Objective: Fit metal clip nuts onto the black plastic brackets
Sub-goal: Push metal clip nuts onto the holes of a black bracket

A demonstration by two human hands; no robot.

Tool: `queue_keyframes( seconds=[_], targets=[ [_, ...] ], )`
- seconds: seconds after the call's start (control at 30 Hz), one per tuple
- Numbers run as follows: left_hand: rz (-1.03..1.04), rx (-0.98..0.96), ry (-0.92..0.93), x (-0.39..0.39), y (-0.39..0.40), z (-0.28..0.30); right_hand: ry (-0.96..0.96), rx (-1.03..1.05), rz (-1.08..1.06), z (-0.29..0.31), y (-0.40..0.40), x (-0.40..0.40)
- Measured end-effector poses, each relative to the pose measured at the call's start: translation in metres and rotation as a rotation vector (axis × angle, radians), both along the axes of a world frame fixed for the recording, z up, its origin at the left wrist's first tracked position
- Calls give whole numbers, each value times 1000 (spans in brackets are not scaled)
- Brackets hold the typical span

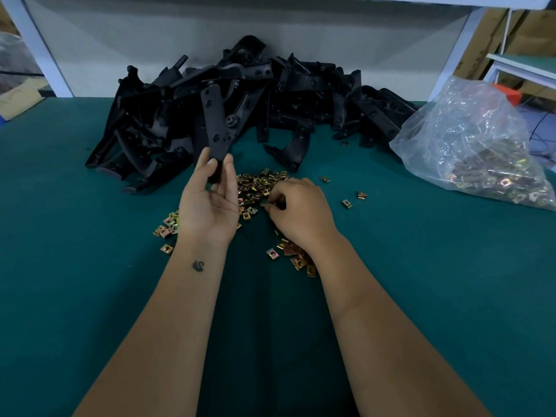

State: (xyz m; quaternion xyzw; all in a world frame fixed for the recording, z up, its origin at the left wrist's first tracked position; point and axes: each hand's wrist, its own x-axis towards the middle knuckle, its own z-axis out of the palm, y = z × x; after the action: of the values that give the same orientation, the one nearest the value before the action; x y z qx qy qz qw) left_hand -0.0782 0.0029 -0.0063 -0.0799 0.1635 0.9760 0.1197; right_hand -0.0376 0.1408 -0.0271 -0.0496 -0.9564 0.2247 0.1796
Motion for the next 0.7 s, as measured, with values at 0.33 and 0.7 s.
queue_keyframes(
  seconds=[0.33, 0.7],
  targets=[
    [-73, 15, 107, 2, 2, 2, 29, -199, 34, 0, 1, 1],
    [-240, 8, 148, 5, 0, 2, 216, -909, -71, 8, 12, 1]
  ],
)
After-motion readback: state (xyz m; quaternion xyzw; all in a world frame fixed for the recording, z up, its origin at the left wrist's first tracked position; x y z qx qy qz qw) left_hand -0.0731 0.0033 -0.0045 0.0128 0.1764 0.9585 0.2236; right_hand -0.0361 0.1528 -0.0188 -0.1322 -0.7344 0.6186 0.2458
